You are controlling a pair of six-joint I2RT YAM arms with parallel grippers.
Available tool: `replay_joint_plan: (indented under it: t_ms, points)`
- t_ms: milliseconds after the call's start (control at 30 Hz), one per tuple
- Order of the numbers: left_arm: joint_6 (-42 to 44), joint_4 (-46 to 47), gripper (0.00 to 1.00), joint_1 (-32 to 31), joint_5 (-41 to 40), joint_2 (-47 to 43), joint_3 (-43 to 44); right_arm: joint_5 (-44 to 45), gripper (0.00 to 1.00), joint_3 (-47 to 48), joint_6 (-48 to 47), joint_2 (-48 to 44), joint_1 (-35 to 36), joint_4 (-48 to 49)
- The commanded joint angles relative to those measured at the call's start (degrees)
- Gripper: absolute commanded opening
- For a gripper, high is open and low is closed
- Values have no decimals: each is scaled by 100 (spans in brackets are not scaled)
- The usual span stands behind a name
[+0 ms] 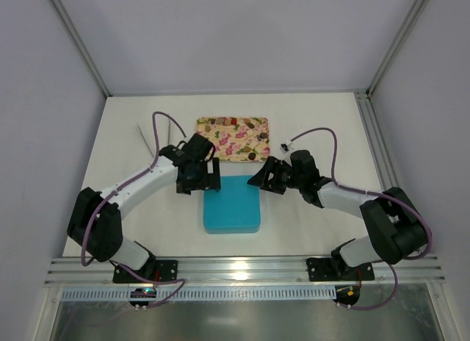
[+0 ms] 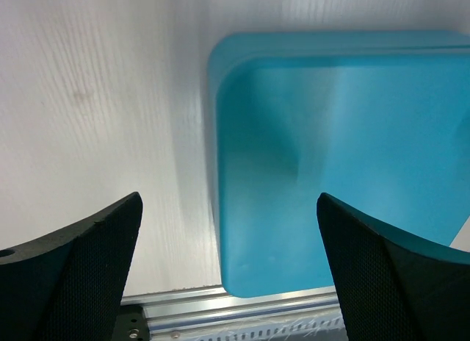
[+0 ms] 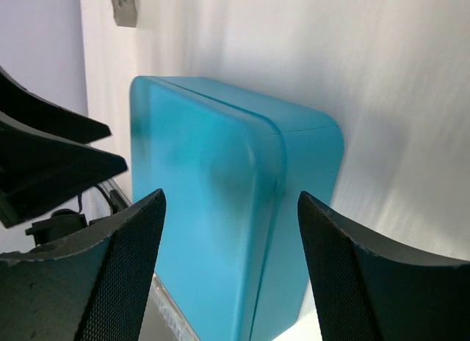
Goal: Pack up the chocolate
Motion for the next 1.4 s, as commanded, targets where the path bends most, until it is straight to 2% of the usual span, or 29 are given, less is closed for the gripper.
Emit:
replay_joint_plan:
  t_ms: [0, 400, 900, 1167, 1367]
  points:
    - [294, -224, 98, 226, -183, 250, 380, 227, 73, 157, -231, 184, -28, -82]
    - [356, 84, 96, 358, -358, 1076, 513, 447, 72, 174, -390, 685, -63, -20]
    - [233, 101, 89, 349, -394, 1832, -40, 570, 61, 183, -311, 1415, -72, -82]
    - [215, 268, 85, 349, -271, 2034, -392, 728, 54, 201, -399, 1450, -55, -407]
    - [189, 409, 78, 349, -122, 2149, -550, 842, 50, 157, -407, 1354, 24, -477]
